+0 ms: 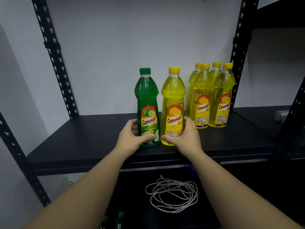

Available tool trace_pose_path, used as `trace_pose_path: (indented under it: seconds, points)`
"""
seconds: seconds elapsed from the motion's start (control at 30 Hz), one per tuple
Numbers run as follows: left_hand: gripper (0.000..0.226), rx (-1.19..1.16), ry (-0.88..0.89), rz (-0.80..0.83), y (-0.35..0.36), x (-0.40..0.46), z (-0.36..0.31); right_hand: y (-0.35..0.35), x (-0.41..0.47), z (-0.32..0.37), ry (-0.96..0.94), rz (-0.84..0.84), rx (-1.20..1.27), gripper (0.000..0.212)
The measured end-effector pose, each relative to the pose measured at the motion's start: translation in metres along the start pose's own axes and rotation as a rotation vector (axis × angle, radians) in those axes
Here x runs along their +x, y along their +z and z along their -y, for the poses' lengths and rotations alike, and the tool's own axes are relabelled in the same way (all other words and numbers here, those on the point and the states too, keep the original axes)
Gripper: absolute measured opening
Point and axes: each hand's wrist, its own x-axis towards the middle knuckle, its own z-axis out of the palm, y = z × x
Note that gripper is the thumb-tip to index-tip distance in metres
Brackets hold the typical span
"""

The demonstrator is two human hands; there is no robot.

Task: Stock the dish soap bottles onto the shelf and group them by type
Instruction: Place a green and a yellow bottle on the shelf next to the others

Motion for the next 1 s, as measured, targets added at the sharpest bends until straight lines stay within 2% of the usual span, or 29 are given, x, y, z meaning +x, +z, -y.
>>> trace_pose_path:
  seconds: [0.23,0.73,1.0]
  points:
    - [0.083,-0.052,-0.027,0.035,-0.003,-0.001,-0.002,0.0,0.002,-0.002,0.018,0.004,-0.002,0.11]
    - [0.09,-0.011,-0.012,0.129,0.049,0.009,-0.021,-0.043,0.012,-0.029,0.09,-0.038,-0.022,0.095]
    - [0.092,0.009,-0.022,0.146,0.059,0.01,-0.023,-0.082,0.018,-0.055,0.137,-0.088,-0.085,0.099]
